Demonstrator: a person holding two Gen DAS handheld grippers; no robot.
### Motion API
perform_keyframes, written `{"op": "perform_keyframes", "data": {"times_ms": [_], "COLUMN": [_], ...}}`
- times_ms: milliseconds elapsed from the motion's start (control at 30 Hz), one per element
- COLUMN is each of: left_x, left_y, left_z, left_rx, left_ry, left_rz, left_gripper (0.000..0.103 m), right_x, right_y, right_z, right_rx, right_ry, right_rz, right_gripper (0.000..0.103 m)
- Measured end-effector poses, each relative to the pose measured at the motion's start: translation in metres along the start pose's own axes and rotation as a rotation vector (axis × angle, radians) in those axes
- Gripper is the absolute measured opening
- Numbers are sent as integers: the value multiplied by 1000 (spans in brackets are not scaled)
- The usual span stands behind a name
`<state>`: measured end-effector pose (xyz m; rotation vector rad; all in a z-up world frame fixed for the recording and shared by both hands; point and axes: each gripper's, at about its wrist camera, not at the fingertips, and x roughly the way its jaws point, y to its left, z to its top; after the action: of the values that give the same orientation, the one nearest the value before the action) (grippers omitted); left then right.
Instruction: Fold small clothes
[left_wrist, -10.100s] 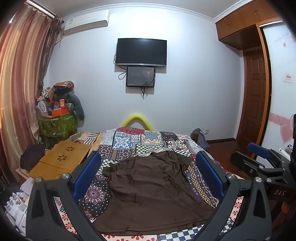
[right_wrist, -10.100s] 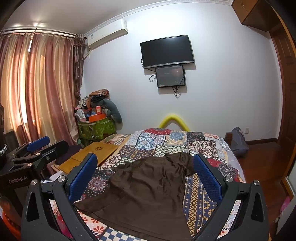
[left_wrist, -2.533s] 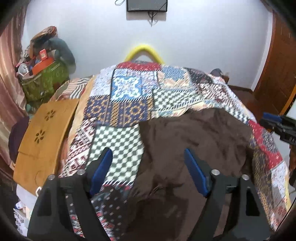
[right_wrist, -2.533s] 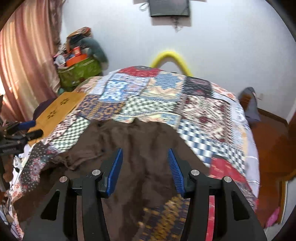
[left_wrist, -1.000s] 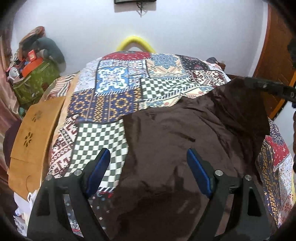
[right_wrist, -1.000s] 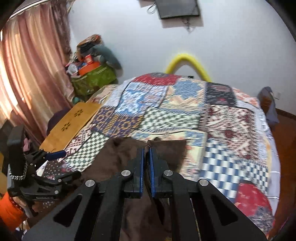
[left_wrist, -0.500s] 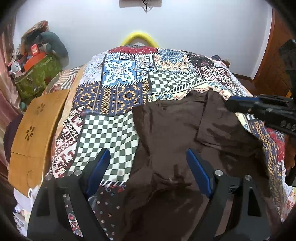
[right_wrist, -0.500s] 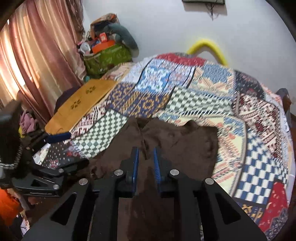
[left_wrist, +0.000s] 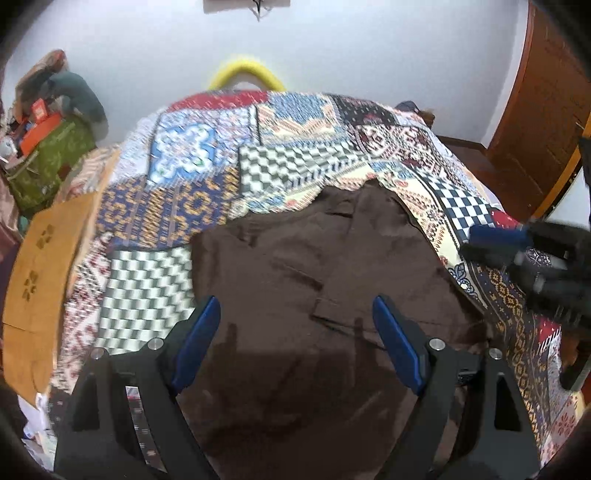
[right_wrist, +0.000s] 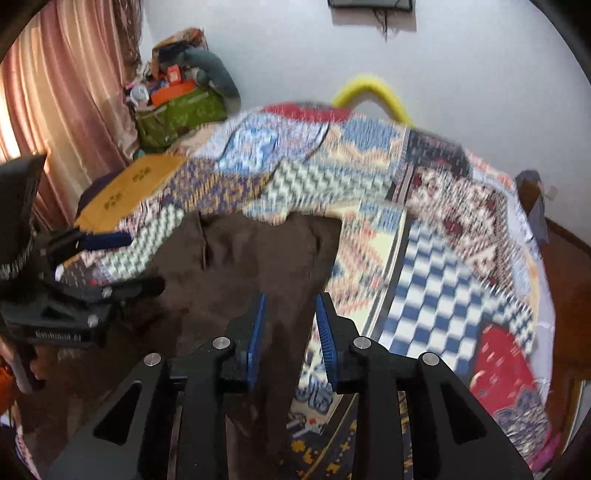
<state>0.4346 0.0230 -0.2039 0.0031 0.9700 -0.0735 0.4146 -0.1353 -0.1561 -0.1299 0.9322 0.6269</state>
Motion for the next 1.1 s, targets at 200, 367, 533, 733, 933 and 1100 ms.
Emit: {"op": "perform_keyframes", "data": {"times_ms": [200,367,533,733,933,1100], "left_x": [38,39,26,-17,-90,-139], "left_y": [-15,-12,-11,-5,15,39], "left_z": [-9,-13,-20,-36,-49,-75], "left_rx": [39,38,69,78,21,-16], "left_ry": [79,69,78,50,-36,-52], "left_rz": [11,23,54,70,69,105], "left_gripper": [85,92,92,92,92,92], "right_x": [19,12,2,-31,-80,-122], "right_y": [-1,-6,-7,5,36,66], "right_z": [-26,-39,-47,-50,-53,-68], "right_rx": [-2,22,38,36,-24,-55], "right_ry": [52,46,63,42,-28,-106], "right_rz": [24,34,12,-16,-46,-64], "right_gripper": [27,34,34,36,44,61]}}
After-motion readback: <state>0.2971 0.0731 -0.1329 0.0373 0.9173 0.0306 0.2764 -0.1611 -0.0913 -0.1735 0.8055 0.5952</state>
